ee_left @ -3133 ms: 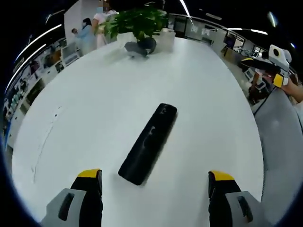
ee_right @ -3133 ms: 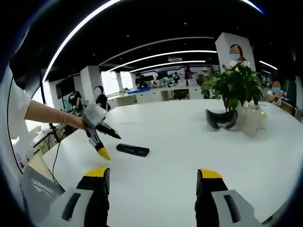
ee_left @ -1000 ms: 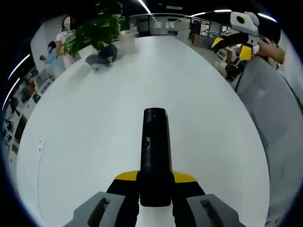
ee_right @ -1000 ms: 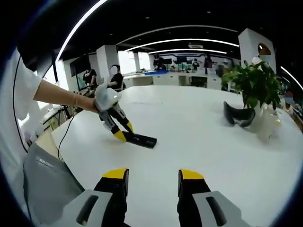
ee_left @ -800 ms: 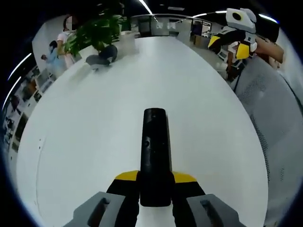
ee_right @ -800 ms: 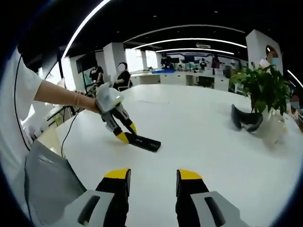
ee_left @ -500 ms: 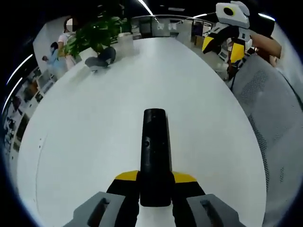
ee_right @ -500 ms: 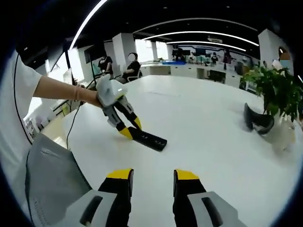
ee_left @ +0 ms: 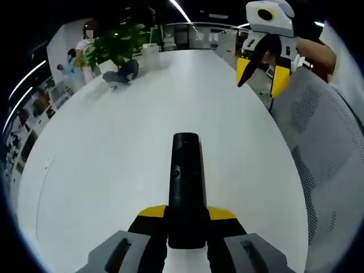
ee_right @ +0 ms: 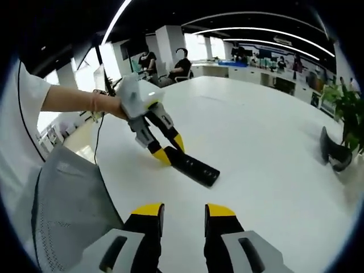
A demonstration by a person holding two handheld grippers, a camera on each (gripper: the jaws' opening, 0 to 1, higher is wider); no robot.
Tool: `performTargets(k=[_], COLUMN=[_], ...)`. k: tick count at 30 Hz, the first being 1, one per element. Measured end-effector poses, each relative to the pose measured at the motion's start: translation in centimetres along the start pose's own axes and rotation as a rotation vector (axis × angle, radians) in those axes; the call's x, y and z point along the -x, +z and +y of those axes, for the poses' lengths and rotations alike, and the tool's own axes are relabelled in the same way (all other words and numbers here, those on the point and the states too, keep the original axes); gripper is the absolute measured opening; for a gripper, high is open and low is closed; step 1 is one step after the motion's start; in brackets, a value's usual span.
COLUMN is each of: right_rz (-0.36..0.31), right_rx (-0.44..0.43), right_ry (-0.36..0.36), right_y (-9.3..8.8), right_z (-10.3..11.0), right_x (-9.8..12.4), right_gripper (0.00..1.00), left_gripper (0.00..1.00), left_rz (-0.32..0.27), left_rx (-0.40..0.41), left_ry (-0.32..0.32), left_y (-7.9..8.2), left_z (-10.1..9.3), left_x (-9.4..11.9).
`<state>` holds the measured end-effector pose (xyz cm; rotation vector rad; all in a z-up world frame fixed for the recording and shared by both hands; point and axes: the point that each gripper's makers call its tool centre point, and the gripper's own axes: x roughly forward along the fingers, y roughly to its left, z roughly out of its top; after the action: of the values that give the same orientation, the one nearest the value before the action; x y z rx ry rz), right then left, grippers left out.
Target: Press the specified remote control buttons in sequence, fully releasing each button before pressing the next.
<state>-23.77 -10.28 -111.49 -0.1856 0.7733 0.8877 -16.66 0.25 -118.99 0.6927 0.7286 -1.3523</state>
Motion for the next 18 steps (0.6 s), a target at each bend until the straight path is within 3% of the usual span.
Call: performTargets(k=[13, 18], right_rz=[0.067, 0.096], right_rx=[0.071, 0.101], right_ry=[0.052, 0.063], right_y=[-0.5, -1.0], right_z=[1.4, 1.8], right_x=[-1.3, -1.7], right_gripper=[0.19, 0.17], left_gripper=[0.24, 0.24], left_rz=[-0.02, -0.021], left_rx=[0.002, -0.034], left_ry=[-0.003, -0.021], left_y=[-0.1, -0.2], left_z=[-3.4, -5.2], left_x=[0.2, 0.4])
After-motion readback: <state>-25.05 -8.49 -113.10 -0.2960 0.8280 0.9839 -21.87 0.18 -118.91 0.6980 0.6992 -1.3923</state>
